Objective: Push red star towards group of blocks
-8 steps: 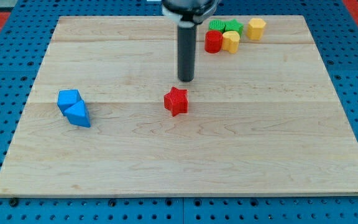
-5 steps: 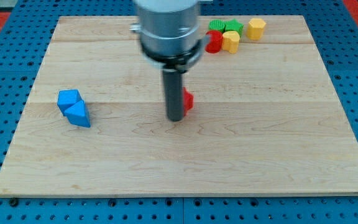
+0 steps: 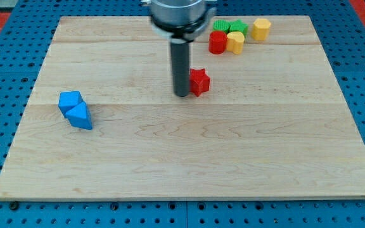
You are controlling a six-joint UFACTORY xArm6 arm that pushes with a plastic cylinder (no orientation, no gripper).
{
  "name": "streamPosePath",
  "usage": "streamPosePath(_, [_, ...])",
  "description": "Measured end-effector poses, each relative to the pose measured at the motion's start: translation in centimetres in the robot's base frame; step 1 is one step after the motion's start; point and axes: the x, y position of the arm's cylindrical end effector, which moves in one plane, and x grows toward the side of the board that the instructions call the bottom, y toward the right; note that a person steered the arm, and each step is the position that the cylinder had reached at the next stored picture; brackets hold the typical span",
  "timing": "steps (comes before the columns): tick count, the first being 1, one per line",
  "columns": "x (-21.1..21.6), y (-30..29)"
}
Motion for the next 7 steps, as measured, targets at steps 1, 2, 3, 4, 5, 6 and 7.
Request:
streamPosePath(1, [-2.7, 3.3])
streamPosePath(2, [-3.7, 3.0])
streamPosePath(3, [-3.7, 1.5])
streamPosePath(4, [-3.7, 0.4])
streamPosePath(5, [-3.2, 0.4])
streamPosePath(6, [-5.3, 1.3])
streamPosePath(7, [-6.5, 2.5])
